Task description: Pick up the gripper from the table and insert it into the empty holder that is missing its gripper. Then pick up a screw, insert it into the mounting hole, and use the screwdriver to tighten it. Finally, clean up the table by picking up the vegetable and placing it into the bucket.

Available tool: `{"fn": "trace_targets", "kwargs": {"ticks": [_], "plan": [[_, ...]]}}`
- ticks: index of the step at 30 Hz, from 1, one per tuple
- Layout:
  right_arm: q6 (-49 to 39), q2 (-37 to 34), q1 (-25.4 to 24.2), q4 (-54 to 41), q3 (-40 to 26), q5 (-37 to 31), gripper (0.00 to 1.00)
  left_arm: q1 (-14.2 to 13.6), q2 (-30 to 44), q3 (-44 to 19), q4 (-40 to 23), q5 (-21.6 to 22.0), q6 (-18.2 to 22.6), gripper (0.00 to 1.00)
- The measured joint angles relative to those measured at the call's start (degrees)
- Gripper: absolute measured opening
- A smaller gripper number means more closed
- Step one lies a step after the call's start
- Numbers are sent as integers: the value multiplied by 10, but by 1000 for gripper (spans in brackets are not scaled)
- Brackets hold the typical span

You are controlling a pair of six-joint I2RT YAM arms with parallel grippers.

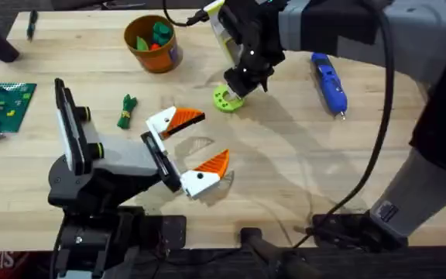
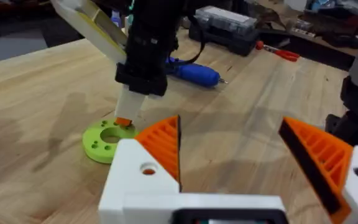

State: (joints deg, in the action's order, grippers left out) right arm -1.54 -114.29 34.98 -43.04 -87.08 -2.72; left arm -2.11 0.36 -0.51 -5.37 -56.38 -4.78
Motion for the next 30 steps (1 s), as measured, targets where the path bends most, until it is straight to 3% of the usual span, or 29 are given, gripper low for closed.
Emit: {"fn": "trace_targets", "kwargs": {"ticks": [18, 30], "plan": [[-2, 11, 0, -46, -14, -1, 3, 0, 0, 0, 0, 0, 0, 986], [-2, 139, 0, -106, -73, 0, 3, 0, 0, 0, 0, 0, 0, 986]]}}
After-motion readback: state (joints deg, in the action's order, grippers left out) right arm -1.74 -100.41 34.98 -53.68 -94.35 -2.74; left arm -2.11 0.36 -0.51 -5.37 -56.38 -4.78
